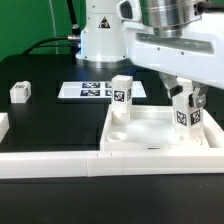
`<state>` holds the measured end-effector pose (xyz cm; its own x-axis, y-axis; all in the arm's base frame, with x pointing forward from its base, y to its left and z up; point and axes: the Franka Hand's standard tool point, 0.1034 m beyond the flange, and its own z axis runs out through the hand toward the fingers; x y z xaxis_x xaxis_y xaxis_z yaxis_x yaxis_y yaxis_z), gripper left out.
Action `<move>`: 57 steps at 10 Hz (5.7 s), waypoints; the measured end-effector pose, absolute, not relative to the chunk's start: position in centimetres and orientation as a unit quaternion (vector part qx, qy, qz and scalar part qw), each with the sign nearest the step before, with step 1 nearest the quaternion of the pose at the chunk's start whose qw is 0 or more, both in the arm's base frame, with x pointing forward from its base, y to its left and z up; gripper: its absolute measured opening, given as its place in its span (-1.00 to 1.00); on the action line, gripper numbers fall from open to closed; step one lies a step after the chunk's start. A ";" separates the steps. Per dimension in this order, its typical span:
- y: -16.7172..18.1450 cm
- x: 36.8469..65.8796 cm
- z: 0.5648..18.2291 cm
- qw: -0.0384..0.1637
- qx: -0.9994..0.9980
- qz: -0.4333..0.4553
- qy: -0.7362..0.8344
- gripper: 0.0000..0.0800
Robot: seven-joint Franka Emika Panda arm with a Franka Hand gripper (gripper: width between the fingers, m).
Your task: Assemble square table
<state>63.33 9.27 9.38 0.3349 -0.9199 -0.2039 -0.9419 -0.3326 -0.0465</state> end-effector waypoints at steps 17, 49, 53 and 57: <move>10.8 63.1 9.3 0.069 -0.742 0.026 0.667 0.62; 12.6 62.1 7.6 0.004 -0.830 -0.012 0.558 0.62; 12.1 63.0 7.6 0.002 -0.932 -0.054 0.358 0.62; 12.1 63.0 7.5 0.005 -0.912 -0.052 0.407 -0.20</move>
Offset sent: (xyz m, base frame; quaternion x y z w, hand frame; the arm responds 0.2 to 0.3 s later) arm 0.0040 0.0253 -0.0096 0.0525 0.0201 0.2307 0.9714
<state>62.96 12.13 7.49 0.6627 -0.7433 0.0912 -0.7422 -0.6681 -0.0516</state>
